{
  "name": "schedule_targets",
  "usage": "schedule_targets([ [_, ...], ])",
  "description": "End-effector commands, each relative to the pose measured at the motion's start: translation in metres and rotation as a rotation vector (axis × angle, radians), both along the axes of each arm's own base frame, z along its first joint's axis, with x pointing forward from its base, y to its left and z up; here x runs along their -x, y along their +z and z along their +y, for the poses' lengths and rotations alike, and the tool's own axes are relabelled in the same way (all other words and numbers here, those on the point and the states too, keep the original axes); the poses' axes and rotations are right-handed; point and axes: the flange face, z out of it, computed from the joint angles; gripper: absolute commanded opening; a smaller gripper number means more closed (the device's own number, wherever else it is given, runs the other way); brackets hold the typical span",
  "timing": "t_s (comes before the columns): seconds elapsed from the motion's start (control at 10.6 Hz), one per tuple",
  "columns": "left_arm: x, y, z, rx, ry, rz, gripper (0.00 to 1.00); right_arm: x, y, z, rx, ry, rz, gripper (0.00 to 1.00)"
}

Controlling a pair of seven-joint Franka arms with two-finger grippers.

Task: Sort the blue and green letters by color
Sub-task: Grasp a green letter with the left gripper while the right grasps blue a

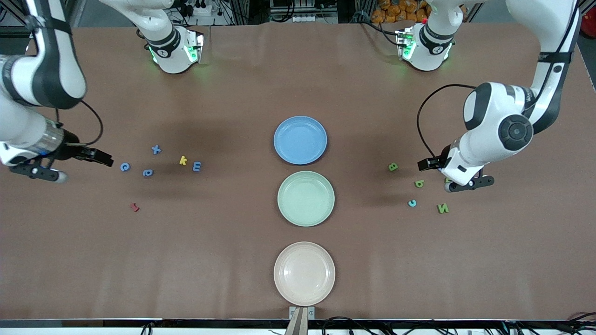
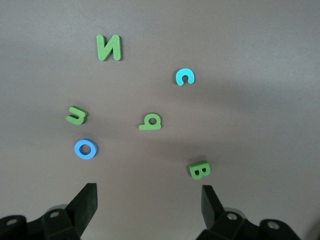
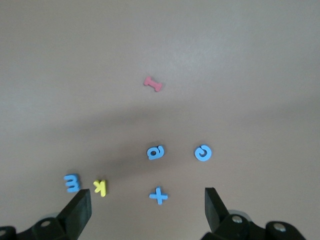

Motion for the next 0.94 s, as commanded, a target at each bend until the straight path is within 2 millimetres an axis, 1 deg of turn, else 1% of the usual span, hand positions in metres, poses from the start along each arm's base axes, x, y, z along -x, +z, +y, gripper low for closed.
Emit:
schedule_targets([
  [0.0, -0.004, -0.033, 0.001, 0.020, 0.040, 0.003, 0.88, 0.030, -0.066, 0.005, -0.023, -0.051, -0.018, 1.00],
  [0.09, 0.000, -0.044, 0.001, 0.016, 0.034, -0.005, 0.86, 0.036, -0.089, 0.006, -0.023, -0.054, -0.011, 1.00],
  [0.28, 0.011, -0.063, 0.002, -0.006, 0.009, -0.041, 0.86, 0.037, -0.124, 0.004, -0.022, -0.058, -0.009, 1.00],
  [0.47, 0.014, -0.069, 0.002, -0.027, -0.019, -0.045, 0.84, 0.033, -0.158, -0.001, -0.018, -0.069, -0.027, 1.00],
  [0.57, 0.015, -0.077, 0.003, -0.026, -0.020, -0.042, 0.83, 0.030, -0.174, -0.001, -0.016, -0.071, -0.044, 1.00],
  [0.66, 0.017, -0.084, 0.002, -0.022, -0.022, -0.054, 0.83, 0.029, -0.187, -0.001, -0.014, -0.072, -0.056, 1.00],
  [0.85, 0.019, -0.101, 0.005, -0.011, -0.020, -0.083, 0.82, 0.029, -0.196, -0.002, -0.014, -0.072, -0.059, 1.00],
])
